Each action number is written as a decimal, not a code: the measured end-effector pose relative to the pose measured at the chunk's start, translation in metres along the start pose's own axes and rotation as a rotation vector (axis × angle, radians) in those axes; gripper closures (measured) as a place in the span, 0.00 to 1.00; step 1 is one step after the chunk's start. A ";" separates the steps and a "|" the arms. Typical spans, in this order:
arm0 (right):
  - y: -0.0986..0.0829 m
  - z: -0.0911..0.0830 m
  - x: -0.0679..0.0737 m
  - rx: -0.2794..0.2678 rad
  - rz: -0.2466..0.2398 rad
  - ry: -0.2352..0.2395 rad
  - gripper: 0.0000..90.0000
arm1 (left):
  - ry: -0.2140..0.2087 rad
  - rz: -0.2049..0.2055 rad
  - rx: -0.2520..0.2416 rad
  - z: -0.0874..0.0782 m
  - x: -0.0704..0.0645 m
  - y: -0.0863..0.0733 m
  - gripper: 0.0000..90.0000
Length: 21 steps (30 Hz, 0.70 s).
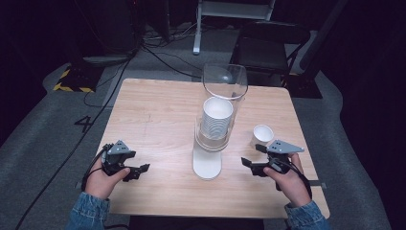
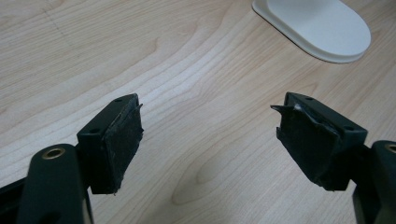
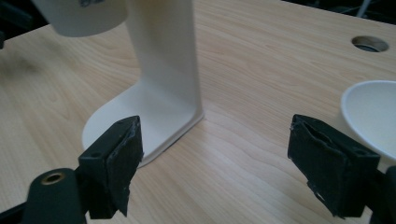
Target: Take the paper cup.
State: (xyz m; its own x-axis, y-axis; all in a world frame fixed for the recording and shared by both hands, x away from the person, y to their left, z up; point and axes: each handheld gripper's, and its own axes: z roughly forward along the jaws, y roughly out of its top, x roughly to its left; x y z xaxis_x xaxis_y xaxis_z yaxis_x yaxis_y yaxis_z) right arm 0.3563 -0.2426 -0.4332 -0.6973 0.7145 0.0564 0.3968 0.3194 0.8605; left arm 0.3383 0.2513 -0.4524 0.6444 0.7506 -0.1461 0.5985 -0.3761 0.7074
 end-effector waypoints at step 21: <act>-0.034 0.041 0.019 0.132 -0.036 0.074 0.24 | -0.044 0.045 0.082 0.019 -0.007 -0.006 0.21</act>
State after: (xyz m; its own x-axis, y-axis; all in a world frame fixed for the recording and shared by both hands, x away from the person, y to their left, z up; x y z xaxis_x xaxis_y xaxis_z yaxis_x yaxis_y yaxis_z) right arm 0.3538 -0.2144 -0.4824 -0.7527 0.6549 0.0679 0.4421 0.4263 0.7892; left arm 0.3394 0.2381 -0.4683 0.6905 0.7083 -0.1467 0.6042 -0.4533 0.6553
